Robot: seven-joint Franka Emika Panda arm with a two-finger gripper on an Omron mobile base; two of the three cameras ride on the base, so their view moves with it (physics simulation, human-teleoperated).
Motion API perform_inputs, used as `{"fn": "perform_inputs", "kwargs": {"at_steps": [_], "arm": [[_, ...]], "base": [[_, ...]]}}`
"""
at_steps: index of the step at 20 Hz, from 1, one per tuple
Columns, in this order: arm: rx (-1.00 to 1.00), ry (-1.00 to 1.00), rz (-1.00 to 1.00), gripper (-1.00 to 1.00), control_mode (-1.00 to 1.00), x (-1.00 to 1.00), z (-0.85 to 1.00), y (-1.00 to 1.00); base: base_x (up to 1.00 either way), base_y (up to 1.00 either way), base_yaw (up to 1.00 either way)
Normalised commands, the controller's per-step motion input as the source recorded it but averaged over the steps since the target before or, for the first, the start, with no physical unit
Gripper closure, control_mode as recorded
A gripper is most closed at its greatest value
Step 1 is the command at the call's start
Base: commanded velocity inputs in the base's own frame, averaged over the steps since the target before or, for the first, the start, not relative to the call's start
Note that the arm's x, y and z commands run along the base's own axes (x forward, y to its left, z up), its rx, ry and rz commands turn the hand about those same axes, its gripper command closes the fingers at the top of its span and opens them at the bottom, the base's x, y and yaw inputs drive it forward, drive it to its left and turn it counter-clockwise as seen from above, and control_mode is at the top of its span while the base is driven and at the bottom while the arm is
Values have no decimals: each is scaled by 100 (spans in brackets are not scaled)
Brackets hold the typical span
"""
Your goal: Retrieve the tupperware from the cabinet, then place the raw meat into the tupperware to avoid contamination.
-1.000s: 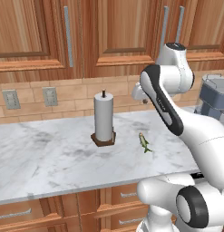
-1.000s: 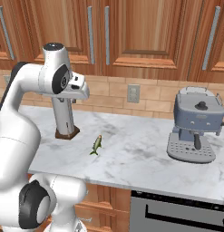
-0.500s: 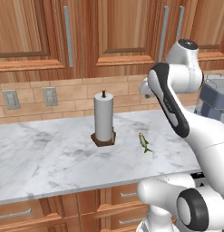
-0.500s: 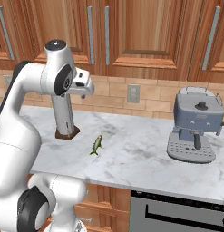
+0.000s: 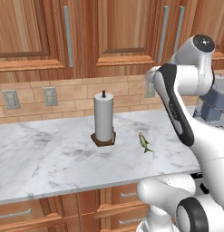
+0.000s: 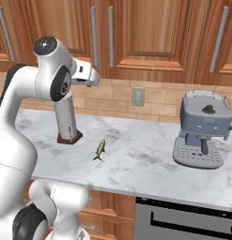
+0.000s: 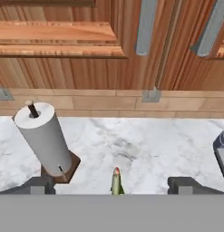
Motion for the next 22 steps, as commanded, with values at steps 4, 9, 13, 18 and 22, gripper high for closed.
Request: {"fn": "perform_inputs", "kwargs": {"at_steps": [4, 9, 13, 18, 22], "arm": [[-6, -19, -16, -100, -100, 1, 72, 0], [-1, -15, -13, -100, -100, -1, 73, 0], [6, -9, -3, -100, -100, 0, 25, -12], [5, 0, 0, -100, -100, 7, 1, -11], [0, 0, 0, -100, -100, 29, 0, -3]], "base": [[0, 0, 0], [0, 0, 0], [0, 0, 0], [0, 0, 0], [0, 0, 0]]}}
